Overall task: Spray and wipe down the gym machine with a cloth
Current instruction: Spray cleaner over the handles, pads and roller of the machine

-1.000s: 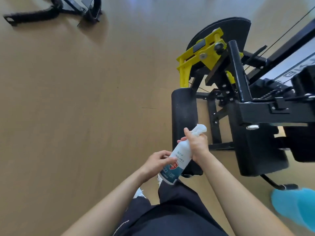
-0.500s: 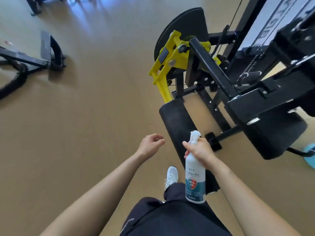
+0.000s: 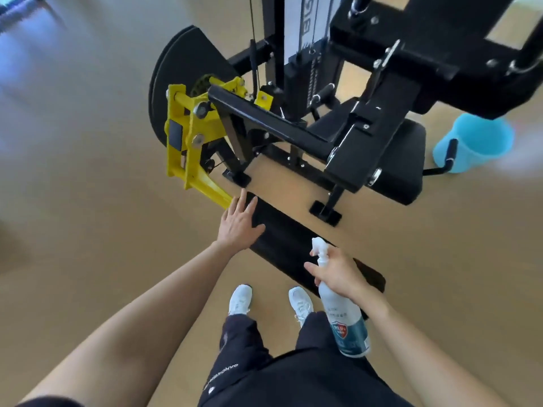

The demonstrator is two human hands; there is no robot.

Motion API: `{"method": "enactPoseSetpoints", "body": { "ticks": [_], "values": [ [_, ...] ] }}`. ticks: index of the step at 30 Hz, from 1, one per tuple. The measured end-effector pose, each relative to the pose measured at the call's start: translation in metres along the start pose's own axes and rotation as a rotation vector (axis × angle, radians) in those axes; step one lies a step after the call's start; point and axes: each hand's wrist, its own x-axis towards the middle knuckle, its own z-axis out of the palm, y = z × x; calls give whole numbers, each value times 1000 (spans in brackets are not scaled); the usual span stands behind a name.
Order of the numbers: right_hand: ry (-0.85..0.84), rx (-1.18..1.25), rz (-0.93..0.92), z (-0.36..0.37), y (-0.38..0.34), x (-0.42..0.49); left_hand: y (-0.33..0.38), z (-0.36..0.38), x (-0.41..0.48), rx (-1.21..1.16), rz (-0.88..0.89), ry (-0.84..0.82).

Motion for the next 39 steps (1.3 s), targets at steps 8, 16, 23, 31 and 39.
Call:
{"method": "enactPoseSetpoints", "body": {
  "ticks": [8,16,23,31,39],
  "values": [
    [231,48,226,65,-12,-16,-58,39,-14,210,238,-43],
    [333,214,252,128,-52,-29,-166,38,-56,277,110,-430],
    [390,231,294,147,-75,-22,-151,-7,-18,42,106,-214],
    [589,499,497,147,-36,-38,-88,-18,-2,-136,288,-81],
    [843,1052,684,147,10,-74,-68,-11,19,102,388,-138]
  ]
}}
